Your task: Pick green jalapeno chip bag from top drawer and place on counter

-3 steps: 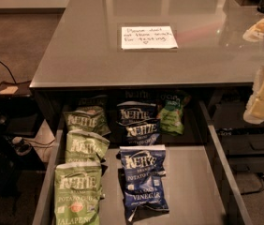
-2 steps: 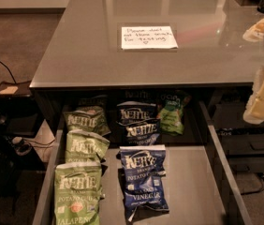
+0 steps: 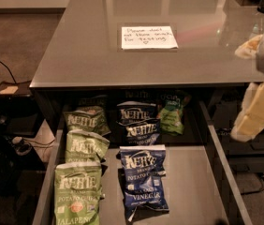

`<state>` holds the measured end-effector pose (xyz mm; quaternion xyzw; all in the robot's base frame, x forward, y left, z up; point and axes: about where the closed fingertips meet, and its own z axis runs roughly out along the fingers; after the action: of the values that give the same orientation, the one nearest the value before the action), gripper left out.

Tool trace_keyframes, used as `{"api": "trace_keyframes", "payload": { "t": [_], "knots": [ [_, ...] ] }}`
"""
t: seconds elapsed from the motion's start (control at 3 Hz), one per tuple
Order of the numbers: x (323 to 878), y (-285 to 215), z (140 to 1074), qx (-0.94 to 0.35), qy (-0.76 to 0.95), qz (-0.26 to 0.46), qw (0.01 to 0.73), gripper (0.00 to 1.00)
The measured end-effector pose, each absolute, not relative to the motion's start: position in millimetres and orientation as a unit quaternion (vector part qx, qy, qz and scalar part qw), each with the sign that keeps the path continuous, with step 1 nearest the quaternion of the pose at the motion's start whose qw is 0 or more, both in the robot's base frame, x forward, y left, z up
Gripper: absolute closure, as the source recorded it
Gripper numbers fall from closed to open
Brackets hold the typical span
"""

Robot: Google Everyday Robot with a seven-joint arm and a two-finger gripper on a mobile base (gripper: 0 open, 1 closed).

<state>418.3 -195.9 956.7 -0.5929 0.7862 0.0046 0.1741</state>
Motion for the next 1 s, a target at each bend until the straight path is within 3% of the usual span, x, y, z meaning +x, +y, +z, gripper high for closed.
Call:
{"api": "trace_keyframes", "payload": {
  "t": [1.0],
  "knots": [
    [366, -28, 872, -0.605, 0.733, 0.24, 0.2, 0.0]
  ]
}}
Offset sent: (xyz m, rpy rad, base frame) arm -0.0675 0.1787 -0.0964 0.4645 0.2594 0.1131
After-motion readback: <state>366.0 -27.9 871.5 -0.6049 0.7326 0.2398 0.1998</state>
